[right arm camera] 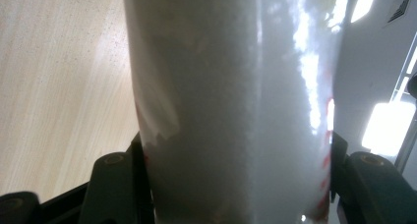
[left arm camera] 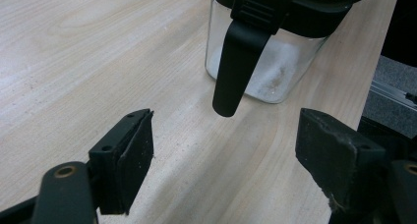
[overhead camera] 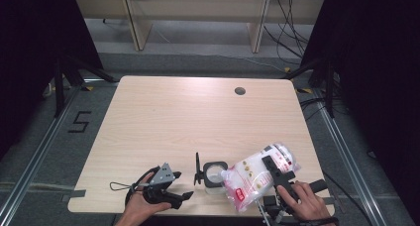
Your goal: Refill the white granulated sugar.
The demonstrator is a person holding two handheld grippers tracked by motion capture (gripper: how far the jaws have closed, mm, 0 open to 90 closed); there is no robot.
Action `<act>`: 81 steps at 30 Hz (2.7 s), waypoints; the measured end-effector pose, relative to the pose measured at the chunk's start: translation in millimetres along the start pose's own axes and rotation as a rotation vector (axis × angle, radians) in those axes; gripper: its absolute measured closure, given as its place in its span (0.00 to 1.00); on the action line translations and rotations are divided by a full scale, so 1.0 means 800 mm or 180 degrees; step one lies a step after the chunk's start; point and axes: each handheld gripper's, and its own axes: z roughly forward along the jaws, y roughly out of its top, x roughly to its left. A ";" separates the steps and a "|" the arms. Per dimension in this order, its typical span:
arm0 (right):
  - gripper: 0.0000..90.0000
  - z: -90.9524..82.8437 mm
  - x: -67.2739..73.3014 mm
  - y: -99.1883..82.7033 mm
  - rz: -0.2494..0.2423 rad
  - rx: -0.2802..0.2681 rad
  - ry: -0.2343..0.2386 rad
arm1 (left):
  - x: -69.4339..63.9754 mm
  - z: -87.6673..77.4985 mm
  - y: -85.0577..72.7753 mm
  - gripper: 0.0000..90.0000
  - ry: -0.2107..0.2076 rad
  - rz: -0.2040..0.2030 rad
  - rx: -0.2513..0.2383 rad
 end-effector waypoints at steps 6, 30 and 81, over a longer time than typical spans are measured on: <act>0.46 0.000 0.001 0.001 -0.0007 0.0001 0.0001 | -0.001 0.000 0.000 0.24 -0.0006 -0.0072 0.0016; 0.46 0.001 0.002 -0.004 0.0091 -0.0029 0.0013 | 0.000 -0.001 0.000 0.24 -0.0001 -0.0061 0.0035; 0.47 -0.004 -0.001 -0.005 0.0136 0.0025 0.0038 | -0.001 0.000 -0.001 0.24 0.0002 -0.0077 0.0009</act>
